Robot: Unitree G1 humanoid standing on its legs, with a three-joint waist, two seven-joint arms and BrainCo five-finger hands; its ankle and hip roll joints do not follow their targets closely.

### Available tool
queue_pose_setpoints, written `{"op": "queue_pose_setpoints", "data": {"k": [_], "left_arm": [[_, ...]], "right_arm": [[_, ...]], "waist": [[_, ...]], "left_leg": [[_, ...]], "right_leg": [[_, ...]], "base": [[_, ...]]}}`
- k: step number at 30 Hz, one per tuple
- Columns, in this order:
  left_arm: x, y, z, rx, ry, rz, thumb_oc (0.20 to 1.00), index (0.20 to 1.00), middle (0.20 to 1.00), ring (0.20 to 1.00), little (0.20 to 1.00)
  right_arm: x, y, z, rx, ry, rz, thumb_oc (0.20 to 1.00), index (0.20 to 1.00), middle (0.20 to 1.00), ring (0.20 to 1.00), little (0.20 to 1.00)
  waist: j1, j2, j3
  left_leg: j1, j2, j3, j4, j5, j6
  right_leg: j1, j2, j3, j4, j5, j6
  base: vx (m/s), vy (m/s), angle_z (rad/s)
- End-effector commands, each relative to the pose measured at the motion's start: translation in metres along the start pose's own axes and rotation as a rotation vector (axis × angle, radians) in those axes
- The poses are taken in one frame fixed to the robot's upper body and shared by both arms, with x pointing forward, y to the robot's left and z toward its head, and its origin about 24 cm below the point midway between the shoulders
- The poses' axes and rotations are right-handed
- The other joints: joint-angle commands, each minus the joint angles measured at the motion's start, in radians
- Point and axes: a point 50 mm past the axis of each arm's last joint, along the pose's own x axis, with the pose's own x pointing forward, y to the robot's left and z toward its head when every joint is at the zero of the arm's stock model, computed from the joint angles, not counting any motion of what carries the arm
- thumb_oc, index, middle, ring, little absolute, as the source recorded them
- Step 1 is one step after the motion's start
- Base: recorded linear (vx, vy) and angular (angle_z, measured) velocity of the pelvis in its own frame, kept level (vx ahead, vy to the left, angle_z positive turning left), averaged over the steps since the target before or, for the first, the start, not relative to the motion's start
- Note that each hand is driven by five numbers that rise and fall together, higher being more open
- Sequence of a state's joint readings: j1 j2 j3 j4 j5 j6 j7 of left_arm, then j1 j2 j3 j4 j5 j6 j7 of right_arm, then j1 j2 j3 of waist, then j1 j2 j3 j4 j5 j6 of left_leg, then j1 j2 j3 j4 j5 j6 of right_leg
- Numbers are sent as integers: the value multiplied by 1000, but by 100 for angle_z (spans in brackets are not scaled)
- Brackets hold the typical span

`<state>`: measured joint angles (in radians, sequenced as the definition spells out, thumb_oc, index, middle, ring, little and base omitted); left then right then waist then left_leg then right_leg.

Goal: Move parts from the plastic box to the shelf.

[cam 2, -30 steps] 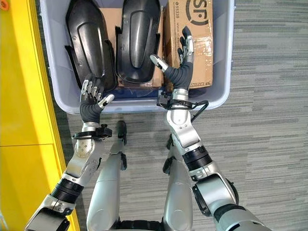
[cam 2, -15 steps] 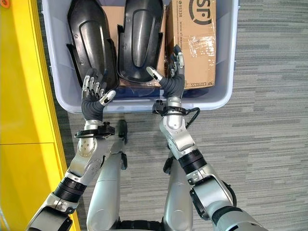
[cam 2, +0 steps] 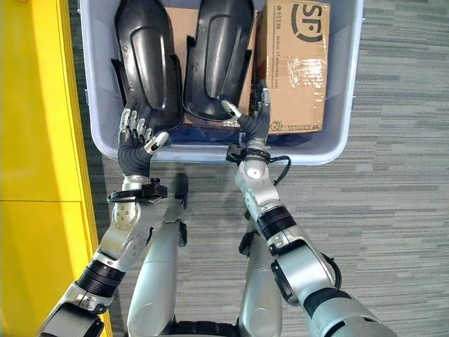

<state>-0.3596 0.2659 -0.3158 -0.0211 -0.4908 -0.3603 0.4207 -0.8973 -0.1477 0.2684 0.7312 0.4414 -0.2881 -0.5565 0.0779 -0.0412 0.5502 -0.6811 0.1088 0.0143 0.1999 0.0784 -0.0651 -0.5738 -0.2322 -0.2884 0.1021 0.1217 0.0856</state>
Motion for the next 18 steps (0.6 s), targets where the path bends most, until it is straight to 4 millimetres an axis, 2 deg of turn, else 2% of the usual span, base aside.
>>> {"op": "queue_pose_setpoints", "data": {"k": [1,9,18], "left_arm": [[-7,-15,29,-55,-134,-111,1000,1000,1000,1000,1000],[-6,-19,31,-48,-147,-137,1000,1000,1000,1000,1000],[-5,-26,35,-63,-166,-169,1000,1000,1000,1000,1000]], "right_arm": [[12,-11,26,21,-100,-36,1000,1000,1000,1000,1000],[29,-27,17,-24,-5,-103,1000,1000,1000,1000,1000],[42,-28,26,-97,0,-99,1000,1000,1000,1000,1000]], "waist": [[17,22,-30],[29,29,-30],[43,32,-30]], "left_leg": [[30,21,-1,2,-71,-19],[28,21,-3,-7,-69,-19],[20,21,-13,-12,-66,-17]], "right_leg": [[1,-128,64,50,17,84],[-8,-121,65,52,12,84],[-13,-115,58,52,9,86]], "base": [[0,0,0],[0,0,0],[0,0,0]]}}
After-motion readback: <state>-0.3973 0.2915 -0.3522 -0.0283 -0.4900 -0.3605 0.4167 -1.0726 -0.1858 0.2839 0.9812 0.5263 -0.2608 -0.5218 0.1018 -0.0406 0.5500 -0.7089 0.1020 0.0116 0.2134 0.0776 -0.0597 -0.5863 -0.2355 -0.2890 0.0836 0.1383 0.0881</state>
